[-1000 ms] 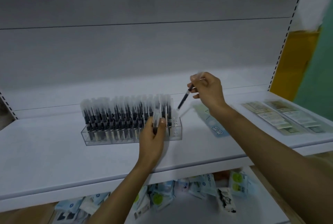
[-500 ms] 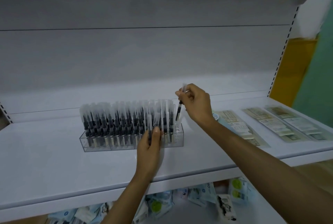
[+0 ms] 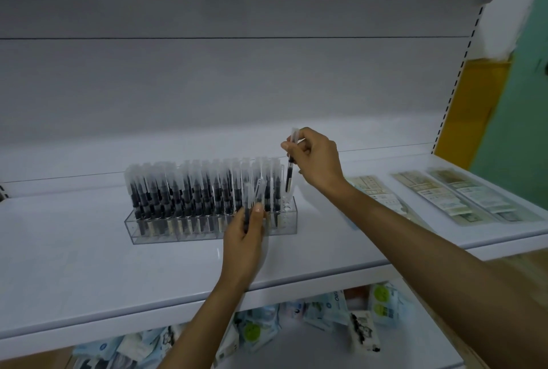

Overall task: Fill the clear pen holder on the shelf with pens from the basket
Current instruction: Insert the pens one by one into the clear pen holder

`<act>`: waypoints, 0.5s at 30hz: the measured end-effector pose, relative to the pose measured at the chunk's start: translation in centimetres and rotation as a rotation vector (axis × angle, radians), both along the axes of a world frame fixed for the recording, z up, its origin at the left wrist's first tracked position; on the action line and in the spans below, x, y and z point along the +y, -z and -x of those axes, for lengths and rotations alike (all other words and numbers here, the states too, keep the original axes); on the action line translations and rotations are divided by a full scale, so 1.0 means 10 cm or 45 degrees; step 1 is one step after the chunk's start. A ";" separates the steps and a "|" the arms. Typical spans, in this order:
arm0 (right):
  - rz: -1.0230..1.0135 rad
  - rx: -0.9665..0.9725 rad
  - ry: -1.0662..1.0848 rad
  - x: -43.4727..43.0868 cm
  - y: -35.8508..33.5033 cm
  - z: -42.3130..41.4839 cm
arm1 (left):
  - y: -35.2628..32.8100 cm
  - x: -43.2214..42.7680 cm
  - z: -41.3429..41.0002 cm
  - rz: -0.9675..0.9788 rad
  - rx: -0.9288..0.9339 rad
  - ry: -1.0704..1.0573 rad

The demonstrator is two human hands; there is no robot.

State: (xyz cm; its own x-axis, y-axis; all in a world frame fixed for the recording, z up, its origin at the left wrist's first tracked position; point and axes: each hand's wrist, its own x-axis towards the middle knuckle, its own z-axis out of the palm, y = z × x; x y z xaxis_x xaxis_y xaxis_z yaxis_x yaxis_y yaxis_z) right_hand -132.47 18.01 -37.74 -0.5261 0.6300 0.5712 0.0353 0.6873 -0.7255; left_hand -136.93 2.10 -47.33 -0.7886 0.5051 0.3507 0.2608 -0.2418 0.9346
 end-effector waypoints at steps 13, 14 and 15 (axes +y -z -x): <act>0.029 -0.063 -0.065 -0.04 0.04 -0.02 | 0.04 0.01 0.03 0.048 0.019 -0.004; 0.035 -0.088 -0.065 -0.05 0.06 -0.01 | 0.04 0.01 0.02 0.050 0.017 -0.003; 0.043 -0.109 -0.063 -0.05 0.08 -0.01 | 0.04 0.02 0.02 0.053 0.015 -0.001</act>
State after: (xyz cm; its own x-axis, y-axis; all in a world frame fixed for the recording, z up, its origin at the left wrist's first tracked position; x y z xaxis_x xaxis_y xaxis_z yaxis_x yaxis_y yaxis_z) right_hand -132.37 17.48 -38.51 -0.6031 0.6204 0.5014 0.0650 0.6647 -0.7443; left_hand -137.15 2.26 -47.75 -0.7848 0.5190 0.3388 0.2719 -0.2029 0.9407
